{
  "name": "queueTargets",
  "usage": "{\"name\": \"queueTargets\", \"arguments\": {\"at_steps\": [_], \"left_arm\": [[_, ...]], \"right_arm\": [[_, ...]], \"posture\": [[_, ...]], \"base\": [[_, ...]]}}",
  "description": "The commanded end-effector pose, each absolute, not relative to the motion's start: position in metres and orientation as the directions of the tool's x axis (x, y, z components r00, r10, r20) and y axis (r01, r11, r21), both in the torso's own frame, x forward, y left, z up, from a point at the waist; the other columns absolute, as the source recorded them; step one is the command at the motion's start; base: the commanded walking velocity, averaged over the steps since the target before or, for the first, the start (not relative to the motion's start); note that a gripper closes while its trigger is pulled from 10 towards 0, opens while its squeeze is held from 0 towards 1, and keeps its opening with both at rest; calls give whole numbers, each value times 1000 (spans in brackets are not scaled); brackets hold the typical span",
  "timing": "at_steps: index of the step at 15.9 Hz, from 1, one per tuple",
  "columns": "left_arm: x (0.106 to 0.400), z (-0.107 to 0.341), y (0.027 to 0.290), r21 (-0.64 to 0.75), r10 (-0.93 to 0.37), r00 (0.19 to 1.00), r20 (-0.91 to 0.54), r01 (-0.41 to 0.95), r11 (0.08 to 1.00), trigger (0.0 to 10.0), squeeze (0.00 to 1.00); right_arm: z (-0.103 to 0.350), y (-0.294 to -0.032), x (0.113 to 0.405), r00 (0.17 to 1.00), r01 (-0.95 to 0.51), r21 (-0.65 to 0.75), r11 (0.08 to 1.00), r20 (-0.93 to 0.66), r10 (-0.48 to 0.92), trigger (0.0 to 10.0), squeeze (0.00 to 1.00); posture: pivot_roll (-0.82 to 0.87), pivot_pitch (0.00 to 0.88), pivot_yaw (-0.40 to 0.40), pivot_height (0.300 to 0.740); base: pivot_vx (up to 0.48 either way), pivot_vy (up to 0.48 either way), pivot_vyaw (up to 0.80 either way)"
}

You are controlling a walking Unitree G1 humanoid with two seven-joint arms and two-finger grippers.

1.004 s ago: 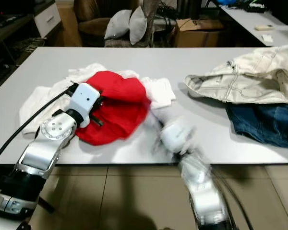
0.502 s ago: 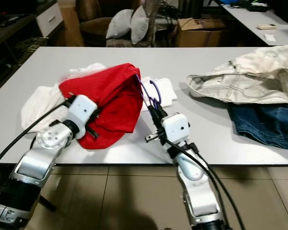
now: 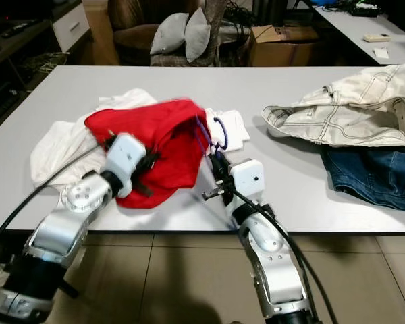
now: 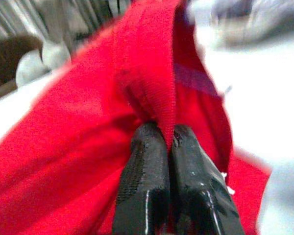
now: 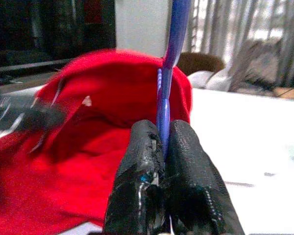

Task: Hang hanger

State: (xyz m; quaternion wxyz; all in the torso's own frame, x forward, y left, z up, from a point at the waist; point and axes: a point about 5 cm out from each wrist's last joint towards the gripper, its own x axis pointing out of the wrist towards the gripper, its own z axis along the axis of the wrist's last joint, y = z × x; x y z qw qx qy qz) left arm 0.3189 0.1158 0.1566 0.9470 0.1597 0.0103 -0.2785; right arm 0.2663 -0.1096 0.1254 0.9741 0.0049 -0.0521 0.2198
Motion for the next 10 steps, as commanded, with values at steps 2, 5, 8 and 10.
{"name": "queueTargets", "arguments": {"at_steps": [2, 5, 8, 10], "left_arm": [[329, 198, 123, 347, -519, 854, 32, 477, 807, 0, 0], [330, 211, 129, 410, -525, 851, 31, 468, 783, 0, 0], [326, 209, 125, 449, -587, 810, -18, 531, 719, 0, 0], [318, 193, 124, 475, -612, 779, -137, 594, 649, 0, 0]], "right_arm": [[110, -106, 258, 834, -551, -28, 834, 15, 551, 10000, 0], [115, -104, 252, 751, -658, -75, 750, 22, 660, 10000, 0], [123, -109, 260, 779, -618, -74, 782, 71, 623, 10000, 0], [141, -121, 273, 839, -515, -60, 855, 168, 517, 10000, 0]], "posture": [[-79, 0, 56, 740], [-79, 0, 56, 740], [-64, 0, 48, 740], [-64, 0, 48, 740]], "base": [[0, 0, 0], [0, 0, 0], [0, 0, 0], [0, 0, 0]]}}
